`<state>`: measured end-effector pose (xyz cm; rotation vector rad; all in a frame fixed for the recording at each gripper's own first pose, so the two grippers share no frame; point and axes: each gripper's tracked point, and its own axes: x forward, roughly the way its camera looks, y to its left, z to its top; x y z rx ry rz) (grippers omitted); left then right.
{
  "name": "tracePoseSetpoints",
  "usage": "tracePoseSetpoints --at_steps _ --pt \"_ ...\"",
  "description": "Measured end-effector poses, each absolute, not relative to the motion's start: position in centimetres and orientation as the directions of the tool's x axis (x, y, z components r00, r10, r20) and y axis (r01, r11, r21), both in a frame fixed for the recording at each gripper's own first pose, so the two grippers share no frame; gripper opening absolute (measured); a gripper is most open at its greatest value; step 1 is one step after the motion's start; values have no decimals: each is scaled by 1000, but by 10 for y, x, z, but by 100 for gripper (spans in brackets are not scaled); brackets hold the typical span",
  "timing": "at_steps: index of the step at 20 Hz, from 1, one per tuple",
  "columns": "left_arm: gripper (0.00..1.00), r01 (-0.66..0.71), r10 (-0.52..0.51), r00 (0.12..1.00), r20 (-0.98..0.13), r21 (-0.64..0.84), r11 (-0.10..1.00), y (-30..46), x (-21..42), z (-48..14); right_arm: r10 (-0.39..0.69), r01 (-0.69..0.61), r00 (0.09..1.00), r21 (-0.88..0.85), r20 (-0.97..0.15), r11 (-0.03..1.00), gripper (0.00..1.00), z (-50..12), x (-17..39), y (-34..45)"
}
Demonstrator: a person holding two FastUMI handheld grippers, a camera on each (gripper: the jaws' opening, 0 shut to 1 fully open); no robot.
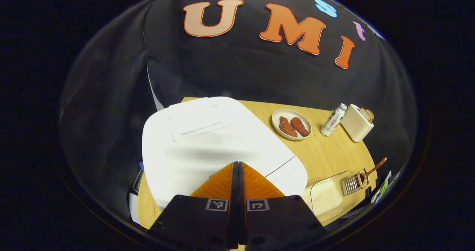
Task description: Close the left gripper, press the button to open the rice cooker; take a wooden spoon from the chopstick holder with the right hand, scoop a spoonful of rice and pour it into the rice cooker, then put the wooden spoon back into the chopstick holder.
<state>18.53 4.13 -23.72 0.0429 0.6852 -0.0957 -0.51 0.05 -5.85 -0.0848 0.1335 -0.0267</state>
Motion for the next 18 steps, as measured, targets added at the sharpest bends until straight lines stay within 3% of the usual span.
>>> tracePoseSetpoints --at_steps 4,8,13,18 --pt "5 56 -29 910 -414 54 997 37 192 -134 -40 31 992 -79 -123 996 94 -56 -9 -4" --pt "5 65 -43 966 -253 78 995 30 161 -47 -29 19 991 -77 -129 997 94 -59 -12 -1" --pt "5 72 -60 984 -166 72 995 24 120 -9 -14 4 991 -78 -131 997 94 -64 -14 0" --pt "5 5 -1 999 -49 76 997 33 83 24 -25 12 988 -84 -152 996 94 -87 -5 -5"
